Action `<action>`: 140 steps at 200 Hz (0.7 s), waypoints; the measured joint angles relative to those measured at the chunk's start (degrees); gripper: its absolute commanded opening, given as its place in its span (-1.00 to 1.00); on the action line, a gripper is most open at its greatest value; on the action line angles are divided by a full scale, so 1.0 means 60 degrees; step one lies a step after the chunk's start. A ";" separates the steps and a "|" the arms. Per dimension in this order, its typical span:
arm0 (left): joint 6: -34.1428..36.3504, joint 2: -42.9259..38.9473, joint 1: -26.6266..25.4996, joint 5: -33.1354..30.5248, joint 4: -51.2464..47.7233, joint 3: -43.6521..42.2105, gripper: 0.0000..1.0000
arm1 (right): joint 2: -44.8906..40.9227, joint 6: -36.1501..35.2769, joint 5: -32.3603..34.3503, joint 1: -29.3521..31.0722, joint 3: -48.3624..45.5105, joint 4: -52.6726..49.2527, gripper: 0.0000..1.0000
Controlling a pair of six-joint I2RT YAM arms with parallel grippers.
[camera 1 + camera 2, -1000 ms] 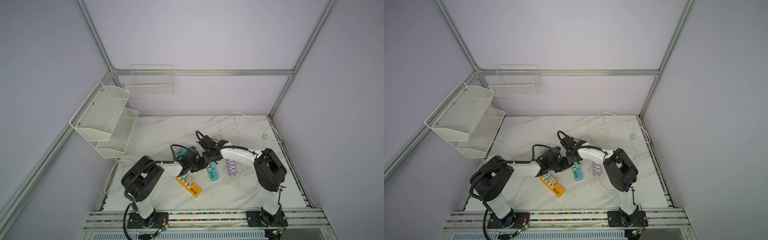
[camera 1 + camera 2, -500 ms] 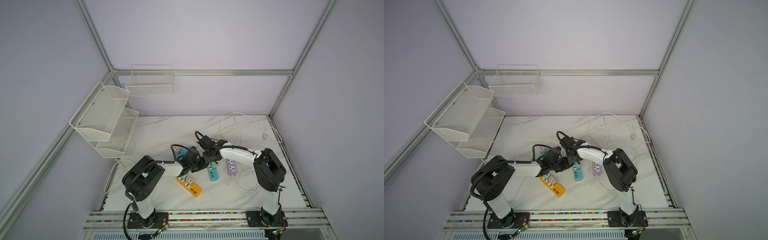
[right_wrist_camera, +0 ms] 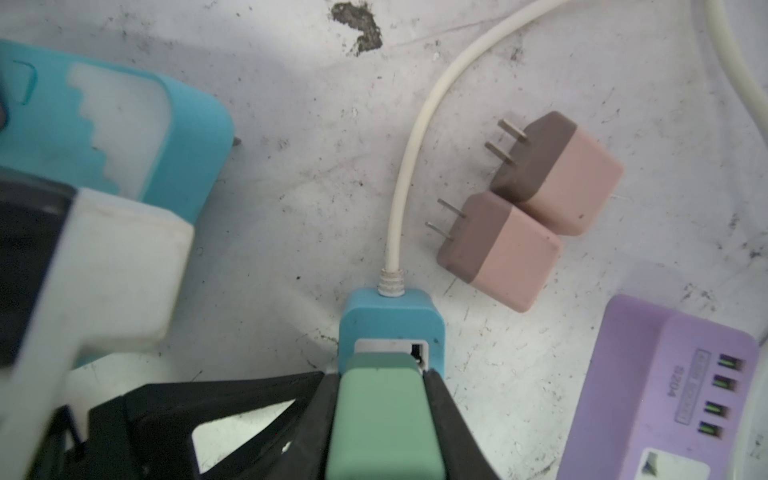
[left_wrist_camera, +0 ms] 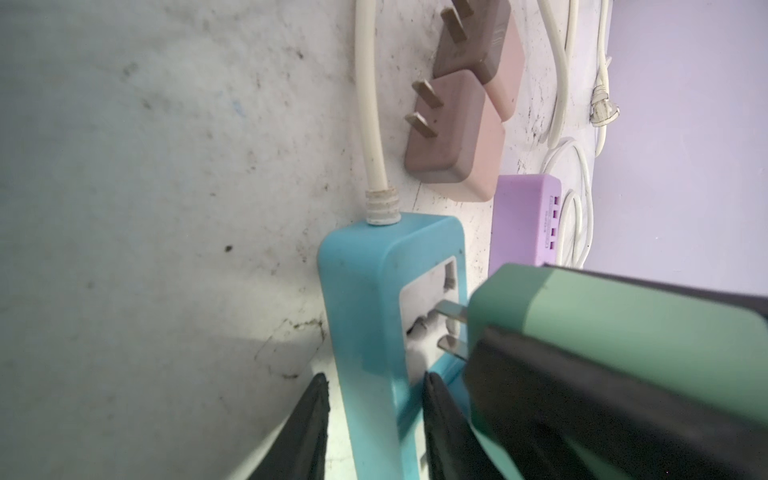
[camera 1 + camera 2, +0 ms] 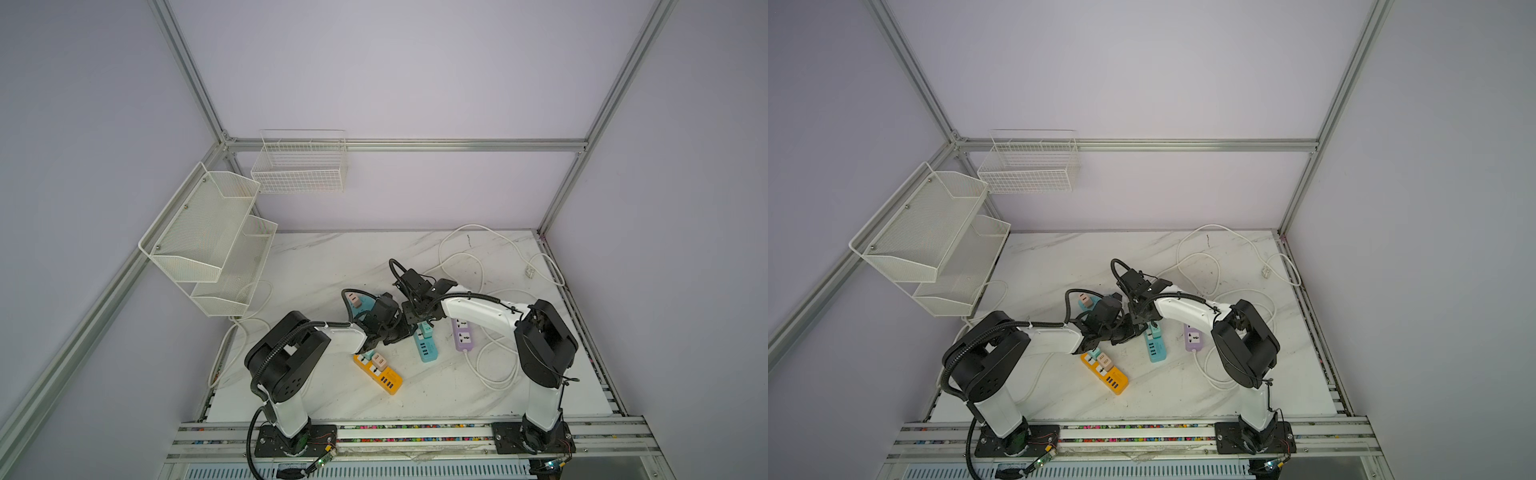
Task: Pull the plug off the socket
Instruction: 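Pull the green plug up out of the teal strip with the right gripper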
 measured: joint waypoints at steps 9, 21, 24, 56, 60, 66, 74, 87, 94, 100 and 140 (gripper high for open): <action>0.0000 0.0000 -0.0011 -0.0011 0.0000 0.0000 -0.27 | -0.0087 0.0000 -0.0015 -0.0036 -0.0015 0.0033 -0.54; 0.0000 0.0000 -0.0015 -0.0015 -0.0004 0.0004 -0.28 | -0.0306 0.0011 -0.0018 -0.0124 -0.0029 0.0036 -0.54; 0.0000 0.0000 -0.0018 -0.0015 -0.0007 0.0007 -0.27 | -0.0357 0.0015 -0.0015 -0.0138 -0.0033 0.0040 -0.54; 0.0022 -0.0004 -0.0018 -0.0007 -0.0073 0.0047 -0.26 | -0.1508 0.0036 -0.0029 -0.0521 -0.0259 0.0146 -0.54; 0.0025 -0.0004 -0.0018 -0.0007 -0.0095 0.0058 -0.26 | -0.1636 0.0036 -0.0062 -0.0583 -0.0328 0.0193 -0.54; 0.0036 -0.0004 -0.0018 -0.0007 -0.0146 0.0095 -0.26 | -0.1858 0.0033 -0.0102 -0.0699 -0.0423 0.0255 -0.54; 0.0069 -0.0004 -0.0018 -0.0007 -0.0248 0.0164 -0.25 | -0.2189 0.0033 -0.0226 -0.0918 -0.0623 0.0386 -0.54; 0.0186 -0.0004 -0.0018 -0.0011 -0.0565 0.0357 -0.23 | -0.2550 0.0033 -0.0423 -0.1260 -0.0889 0.0543 -0.54; 0.0255 -0.0004 -0.0018 -0.0007 -0.0780 0.0474 -0.23 | -0.2721 0.0033 -0.0572 -0.1457 -0.1049 0.0670 -0.54; 0.0295 -0.0004 -0.0022 -0.0007 -0.0889 0.0528 -0.22 | -0.2830 0.0033 -0.0718 -0.1592 -0.1166 0.0761 -0.54; 0.0601 -0.0299 -0.0044 -0.0036 -0.1716 0.0878 -0.17 | -0.3300 0.0117 -0.1956 -0.2718 -0.2295 0.1698 -0.55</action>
